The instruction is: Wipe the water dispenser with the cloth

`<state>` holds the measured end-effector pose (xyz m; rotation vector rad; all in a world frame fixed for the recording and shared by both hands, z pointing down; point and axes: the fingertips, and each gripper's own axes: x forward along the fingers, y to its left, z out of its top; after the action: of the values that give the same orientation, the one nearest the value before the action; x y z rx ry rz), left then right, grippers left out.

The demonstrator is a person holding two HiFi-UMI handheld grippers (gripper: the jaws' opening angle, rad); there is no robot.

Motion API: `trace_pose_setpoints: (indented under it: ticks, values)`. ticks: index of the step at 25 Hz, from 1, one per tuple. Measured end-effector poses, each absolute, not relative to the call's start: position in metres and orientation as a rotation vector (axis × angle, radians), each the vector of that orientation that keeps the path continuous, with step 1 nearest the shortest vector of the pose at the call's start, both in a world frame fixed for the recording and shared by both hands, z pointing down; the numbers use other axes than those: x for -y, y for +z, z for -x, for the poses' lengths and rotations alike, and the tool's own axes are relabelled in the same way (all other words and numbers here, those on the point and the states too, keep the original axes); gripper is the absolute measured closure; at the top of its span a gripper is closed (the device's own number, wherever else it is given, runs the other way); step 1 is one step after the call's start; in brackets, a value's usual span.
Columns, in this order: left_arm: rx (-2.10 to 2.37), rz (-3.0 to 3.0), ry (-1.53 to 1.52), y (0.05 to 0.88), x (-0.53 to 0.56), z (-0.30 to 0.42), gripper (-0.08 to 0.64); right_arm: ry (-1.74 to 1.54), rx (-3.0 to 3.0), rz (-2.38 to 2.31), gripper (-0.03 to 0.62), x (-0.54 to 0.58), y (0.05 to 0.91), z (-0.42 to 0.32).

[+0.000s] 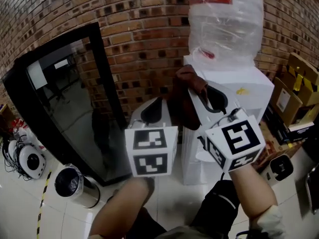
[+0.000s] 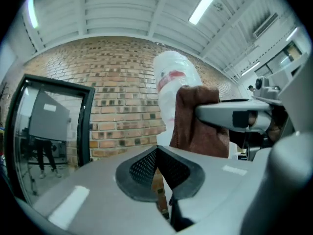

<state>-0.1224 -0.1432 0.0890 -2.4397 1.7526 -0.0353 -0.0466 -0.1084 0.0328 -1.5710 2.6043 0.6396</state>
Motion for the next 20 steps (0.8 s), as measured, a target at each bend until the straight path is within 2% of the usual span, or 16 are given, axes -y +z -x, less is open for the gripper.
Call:
trace_pose_setpoints:
  ticks: [6,20]
  values:
    - [-1.803,2.411,-0.074,0.055,0.133,0.101,0.560,0.673,-2.653,1.667,0.520,0.124,0.010,0.031]
    - [-1.768,2.455,-0.089,0.063,0.150,0.064,0.560,0.667,-2.865,1.983,0.520,0.188,0.029,0.004]
